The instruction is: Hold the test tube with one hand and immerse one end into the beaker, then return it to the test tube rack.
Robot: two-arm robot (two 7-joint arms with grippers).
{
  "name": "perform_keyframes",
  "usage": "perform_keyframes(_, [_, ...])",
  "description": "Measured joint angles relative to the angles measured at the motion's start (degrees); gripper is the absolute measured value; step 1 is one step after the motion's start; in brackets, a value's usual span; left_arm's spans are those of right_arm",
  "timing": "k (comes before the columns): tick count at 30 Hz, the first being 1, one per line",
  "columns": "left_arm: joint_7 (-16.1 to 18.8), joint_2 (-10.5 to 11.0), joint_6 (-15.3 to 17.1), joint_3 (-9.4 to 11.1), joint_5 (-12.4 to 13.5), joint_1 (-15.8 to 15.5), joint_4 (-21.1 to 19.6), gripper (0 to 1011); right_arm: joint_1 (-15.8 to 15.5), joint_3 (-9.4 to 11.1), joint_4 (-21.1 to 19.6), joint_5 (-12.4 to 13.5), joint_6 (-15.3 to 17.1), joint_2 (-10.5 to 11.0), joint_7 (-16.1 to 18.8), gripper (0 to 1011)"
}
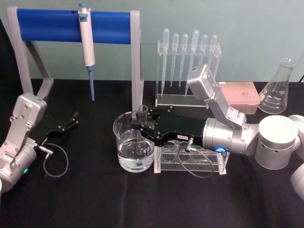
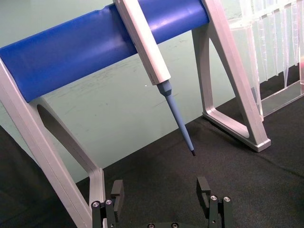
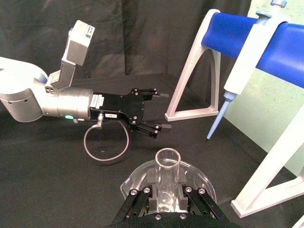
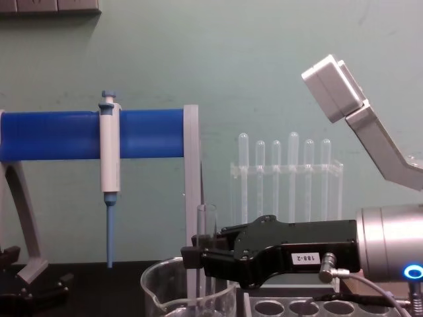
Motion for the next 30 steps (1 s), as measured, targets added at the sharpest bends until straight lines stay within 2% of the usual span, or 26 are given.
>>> perform_keyframes(30, [0.00,0.00,0.00,0.00,0.00,0.00,0.00,1000,0.00,0.00,0.00,0.00,0.00,0.00,0.00,235])
